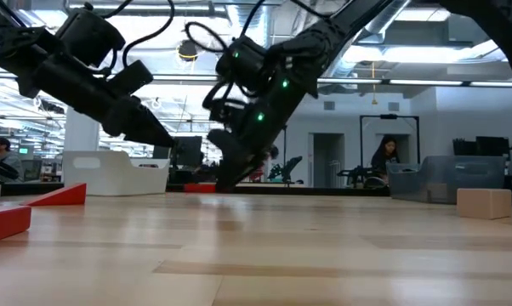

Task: Sort & place blocks by color
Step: Put the red block into the white bin

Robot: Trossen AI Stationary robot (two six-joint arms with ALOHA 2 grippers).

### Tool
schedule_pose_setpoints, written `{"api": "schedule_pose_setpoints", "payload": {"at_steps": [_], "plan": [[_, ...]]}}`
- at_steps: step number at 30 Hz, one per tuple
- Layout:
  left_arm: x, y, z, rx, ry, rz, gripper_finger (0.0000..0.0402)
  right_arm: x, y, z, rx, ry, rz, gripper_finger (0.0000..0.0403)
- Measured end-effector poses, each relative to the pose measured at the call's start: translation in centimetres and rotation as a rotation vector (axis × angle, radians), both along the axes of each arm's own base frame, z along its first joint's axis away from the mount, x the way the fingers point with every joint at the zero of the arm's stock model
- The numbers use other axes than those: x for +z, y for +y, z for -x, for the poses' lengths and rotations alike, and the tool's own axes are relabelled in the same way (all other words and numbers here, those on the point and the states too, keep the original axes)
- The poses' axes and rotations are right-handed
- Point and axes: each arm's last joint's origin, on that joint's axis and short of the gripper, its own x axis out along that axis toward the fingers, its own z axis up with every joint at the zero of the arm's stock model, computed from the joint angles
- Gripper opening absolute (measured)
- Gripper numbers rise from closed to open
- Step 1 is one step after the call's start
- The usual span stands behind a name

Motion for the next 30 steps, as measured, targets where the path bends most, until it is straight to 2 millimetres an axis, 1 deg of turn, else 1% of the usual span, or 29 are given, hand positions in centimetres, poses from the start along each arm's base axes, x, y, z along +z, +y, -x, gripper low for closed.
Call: {"api": "schedule_pose_setpoints", "payload": {"at_steps": [3,6,8,12,14,17,20,25,30], "plan": [[0.2,-0.2,-0.2,-0.072,-0.022,-0.001,0.0128,1.0,0.8,0.0,0.046,-0.021,0.027,0.0102],[0.3,-0.3,-0.3,-0.13,-0.024,-0.014,0.0146,1.7,1.7,-0.1,0.079,-0.038,0.041,0.0105],[0.3,-0.3,-0.3,-0.14,-0.022,-0.019,0.0168,2.0,2.3,-0.1,0.094,-0.046,0.044,0.0102],[0.3,-0.3,-0.3,-0.147,-0.025,-0.018,0.0225,2.4,3.2,-0.2,0.126,-0.057,0.062,0.0102],[0.3,-0.5,-0.3,-0.2,-0.03,-0.005,0.0252,2.4,3.5,-0.2,0.134,-0.061,0.064,0.0105],[0.4,-0.7,-0.4,-0.272,-0.036,0.019,0.0278,2.5,3.7,-0.3,0.139,-0.076,0.065,0.0106],[0.3,-0.7,-0.4,-0.281,-0.036,0.022,0.0286,2.7,3.7,-0.4,0.136,-0.095,0.067,0.0105],[0.3,-0.7,-0.4,-0.277,-0.036,0.021,0.0287,2.8,3.6,-0.5,0.133,-0.111,0.069,0.0107],[0.3,-0.7,-0.3,-0.262,-0.026,0.016,0.0277,3.0,3.6,-0.7,0.137,-0.131,0.073,0.0107]]}}
